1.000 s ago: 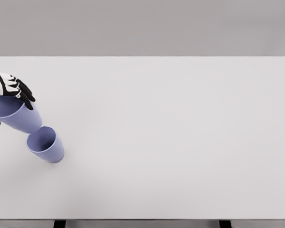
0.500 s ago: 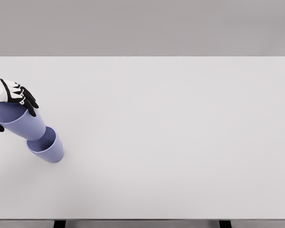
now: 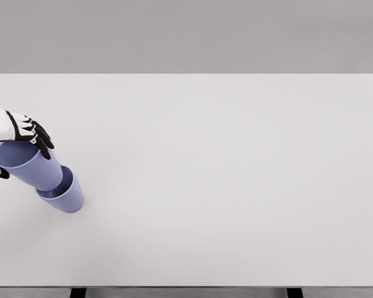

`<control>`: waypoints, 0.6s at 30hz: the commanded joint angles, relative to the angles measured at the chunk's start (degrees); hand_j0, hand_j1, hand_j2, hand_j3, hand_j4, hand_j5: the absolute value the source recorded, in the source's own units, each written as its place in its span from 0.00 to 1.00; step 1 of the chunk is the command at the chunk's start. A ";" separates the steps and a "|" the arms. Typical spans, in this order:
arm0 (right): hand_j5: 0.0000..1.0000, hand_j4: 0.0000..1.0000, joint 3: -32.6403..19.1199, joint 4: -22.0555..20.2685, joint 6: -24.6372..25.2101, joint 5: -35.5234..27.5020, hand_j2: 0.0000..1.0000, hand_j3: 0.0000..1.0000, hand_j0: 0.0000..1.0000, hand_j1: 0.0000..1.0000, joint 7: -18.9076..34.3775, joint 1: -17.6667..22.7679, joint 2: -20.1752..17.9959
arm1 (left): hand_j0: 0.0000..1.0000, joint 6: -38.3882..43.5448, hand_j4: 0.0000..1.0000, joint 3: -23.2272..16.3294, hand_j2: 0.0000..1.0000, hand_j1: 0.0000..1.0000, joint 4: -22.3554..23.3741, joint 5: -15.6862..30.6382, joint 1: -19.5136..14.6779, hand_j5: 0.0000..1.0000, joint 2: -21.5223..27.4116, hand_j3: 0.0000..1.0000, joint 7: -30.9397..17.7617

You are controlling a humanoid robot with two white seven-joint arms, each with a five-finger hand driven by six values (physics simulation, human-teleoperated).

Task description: Place the right cup on the left cup with left arm

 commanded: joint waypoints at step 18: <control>1.00 1.00 0.00 -0.02 0.00 0.01 1.00 1.00 1.00 1.00 0.01 0.09 0.00 | 0.66 0.17 0.66 0.01 0.66 0.66 1.07 0.15 0.44 0.66 -1.95 0.66 0.04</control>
